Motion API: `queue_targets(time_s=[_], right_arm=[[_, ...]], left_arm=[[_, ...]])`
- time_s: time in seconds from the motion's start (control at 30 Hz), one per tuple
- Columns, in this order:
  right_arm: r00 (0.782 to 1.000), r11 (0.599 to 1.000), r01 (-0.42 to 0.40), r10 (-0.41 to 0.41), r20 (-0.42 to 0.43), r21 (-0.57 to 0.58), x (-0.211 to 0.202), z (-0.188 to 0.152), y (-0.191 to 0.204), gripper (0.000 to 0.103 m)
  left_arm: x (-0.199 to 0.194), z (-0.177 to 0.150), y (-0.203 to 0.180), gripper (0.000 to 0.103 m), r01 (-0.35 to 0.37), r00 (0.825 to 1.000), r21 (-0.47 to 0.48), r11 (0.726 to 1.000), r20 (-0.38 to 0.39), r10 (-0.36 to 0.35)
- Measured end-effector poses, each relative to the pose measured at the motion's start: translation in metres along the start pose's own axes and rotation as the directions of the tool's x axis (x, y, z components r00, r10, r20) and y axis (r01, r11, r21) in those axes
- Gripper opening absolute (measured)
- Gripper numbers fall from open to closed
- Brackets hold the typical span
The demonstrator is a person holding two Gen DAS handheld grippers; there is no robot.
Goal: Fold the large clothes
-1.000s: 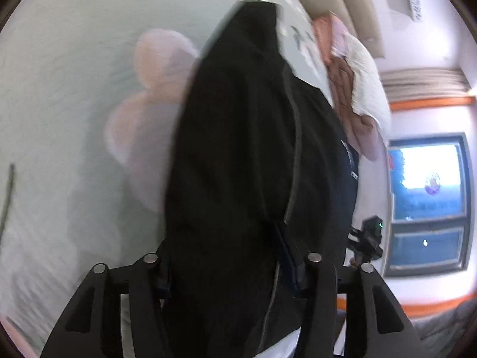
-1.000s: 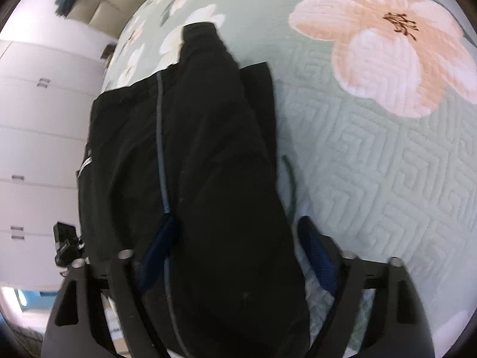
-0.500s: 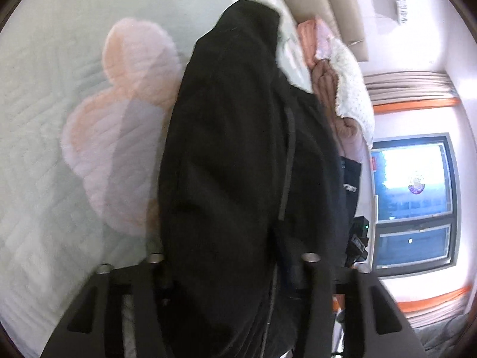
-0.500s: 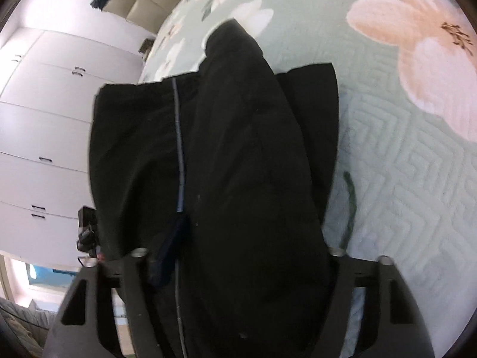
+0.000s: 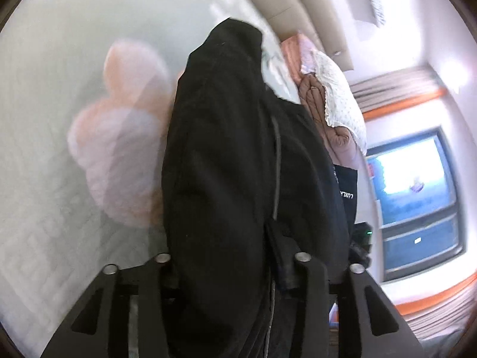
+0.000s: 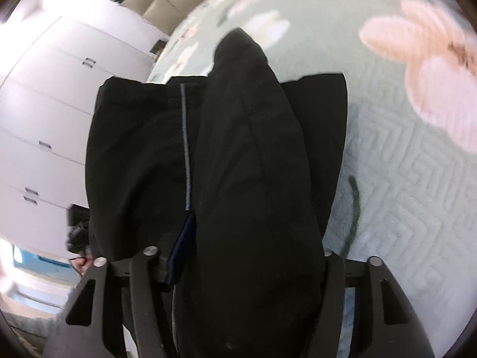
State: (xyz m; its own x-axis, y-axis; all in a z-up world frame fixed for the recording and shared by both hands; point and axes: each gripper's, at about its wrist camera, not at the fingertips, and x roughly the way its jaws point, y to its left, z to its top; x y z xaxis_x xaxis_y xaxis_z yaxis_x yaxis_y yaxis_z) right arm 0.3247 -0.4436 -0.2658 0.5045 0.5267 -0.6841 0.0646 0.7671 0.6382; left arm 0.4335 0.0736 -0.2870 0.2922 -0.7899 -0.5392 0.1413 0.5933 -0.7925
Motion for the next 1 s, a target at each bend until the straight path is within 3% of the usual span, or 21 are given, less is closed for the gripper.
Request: queue_targets(time_s=[0.13,0.23,0.37,0.53,0.6,0.73,0.83,0.93,1.0], right_arm=[[0.996,0.997,-0.003,0.01,0.089,-0.078,-0.025,-0.007,0.015,0.043],[0.99,0.984,-0.002,0.027,0.136,-0.18,-0.047,-0.024,0.055,0.04],[0.984,0.942,0.068,-0.009,0.177,-0.33,-0.083,-0.066,0.119,0.04],[0.973,0.951,0.057,0.016,0.231,-0.305,-0.151,-0.131,0.163,0.04],[0.975,0.954,0.061,0.005,0.221,-0.294,-0.171,-0.153,0.17,0.04],[0.983,0.955,0.11,-0.064,0.17,-0.276,-0.172,-0.184,0.186,0.04],[0.988,0.967,0.112,-0.085,0.125,-0.228,-0.178,-0.195,0.159,0.041],[0.988,0.977,0.152,-0.143,0.065,-0.149,-0.144,-0.201,0.122,0.041],[0.977,0.974,0.212,-0.21,0.026,-0.078,-0.122,-0.206,0.093,0.044]], left_arm=[[-0.032,-0.009,-0.04,0.032,0.049,0.994,0.098,0.994,0.097,-0.058],[-0.065,-0.025,-0.076,0.031,0.068,0.986,0.206,0.976,0.137,-0.098],[-0.121,-0.065,-0.115,0.03,0.09,0.972,0.31,0.947,0.18,-0.151],[-0.199,-0.125,-0.133,0.03,0.12,0.955,0.333,0.935,0.22,-0.2],[-0.208,-0.146,-0.151,0.031,0.121,0.957,0.328,0.937,0.212,-0.198],[-0.22,-0.179,-0.144,0.031,0.101,0.968,0.315,0.944,0.187,-0.166],[-0.215,-0.207,-0.109,0.031,0.071,0.977,0.267,0.961,0.177,-0.121],[-0.199,-0.227,-0.065,0.031,0.016,0.983,0.175,0.985,0.178,-0.047],[-0.185,-0.239,-0.029,0.031,-0.055,0.985,0.087,0.995,0.166,0.04]])
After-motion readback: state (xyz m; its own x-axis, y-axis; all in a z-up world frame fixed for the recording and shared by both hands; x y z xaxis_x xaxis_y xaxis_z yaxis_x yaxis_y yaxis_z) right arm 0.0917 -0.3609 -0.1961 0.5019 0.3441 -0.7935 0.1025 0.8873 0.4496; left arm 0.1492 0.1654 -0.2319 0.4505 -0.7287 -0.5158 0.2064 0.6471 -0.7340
